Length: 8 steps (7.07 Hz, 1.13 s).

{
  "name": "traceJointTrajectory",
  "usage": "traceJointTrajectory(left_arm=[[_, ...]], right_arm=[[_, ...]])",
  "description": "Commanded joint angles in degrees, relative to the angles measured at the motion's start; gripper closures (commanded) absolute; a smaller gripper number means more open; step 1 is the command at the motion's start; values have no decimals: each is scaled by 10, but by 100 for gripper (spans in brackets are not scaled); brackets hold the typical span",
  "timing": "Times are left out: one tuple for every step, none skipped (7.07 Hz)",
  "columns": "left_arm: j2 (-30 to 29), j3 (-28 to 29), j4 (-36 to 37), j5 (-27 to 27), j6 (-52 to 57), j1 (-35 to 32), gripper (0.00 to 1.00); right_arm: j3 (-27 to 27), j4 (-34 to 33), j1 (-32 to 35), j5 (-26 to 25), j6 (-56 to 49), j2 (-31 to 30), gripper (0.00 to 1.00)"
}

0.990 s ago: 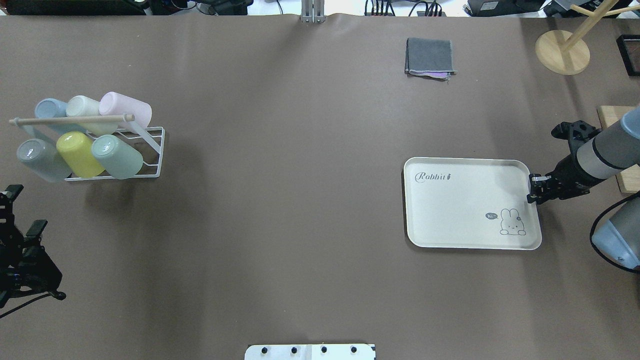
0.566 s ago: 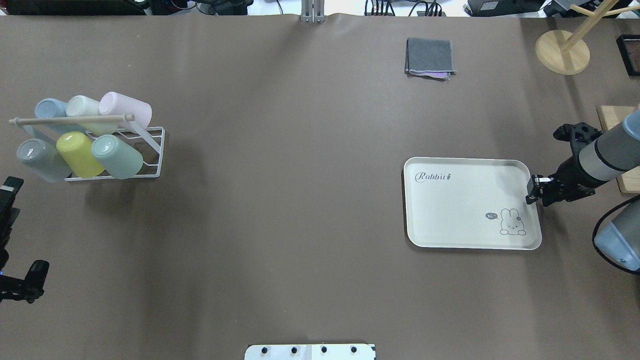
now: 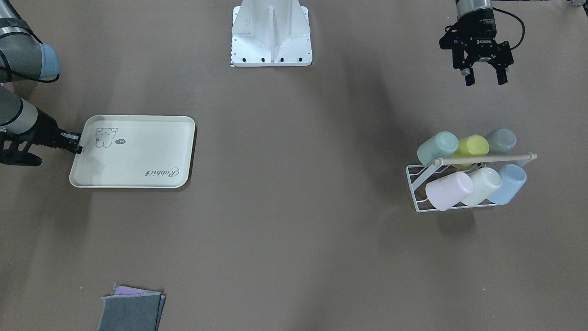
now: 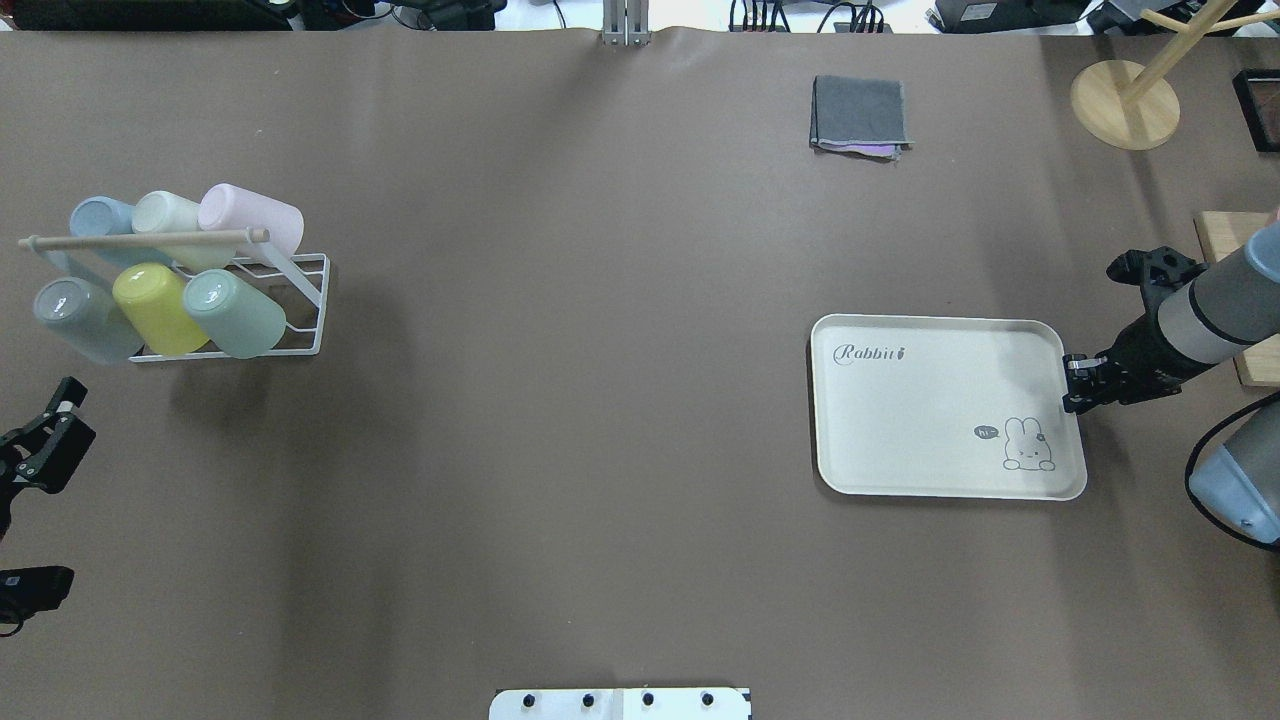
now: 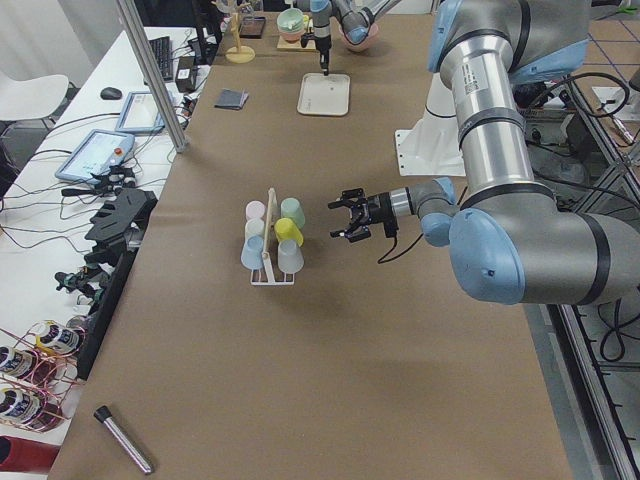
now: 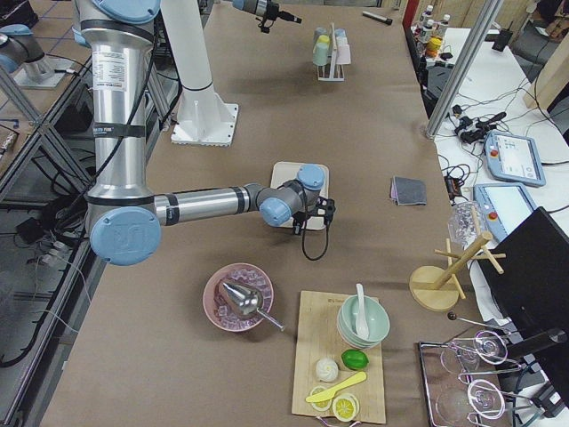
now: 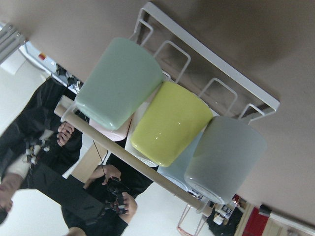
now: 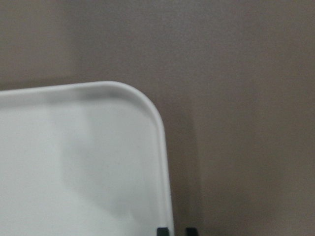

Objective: Pick up and place green cup on tray

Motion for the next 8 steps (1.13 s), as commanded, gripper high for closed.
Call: traceJointTrajectory(left_arm=[[46, 17, -3, 50, -13, 29, 2], [50, 21, -4, 50, -157, 29, 2], [53, 19, -4, 45, -273, 32, 2], [59, 17, 0, 48, -294, 32, 2], [57, 16, -4, 46, -307, 32, 2], [55, 21, -2, 51, -354, 32, 2], [54, 19, -2, 52, -367, 32, 2], [50, 27, 6, 38, -359, 45, 2]], right_arm=[[0, -1, -3, -1, 1, 0, 81], [0, -1, -5, -2, 1, 0, 80], [-1, -1, -7, -3, 1, 0, 80], [0, 0, -7, -3, 1, 0, 82], [1, 0, -7, -3, 1, 0, 100], [2, 0, -7, -2, 2, 0, 100], [3, 0, -7, -2, 2, 0, 100], [3, 0, -7, -2, 2, 0, 100]])
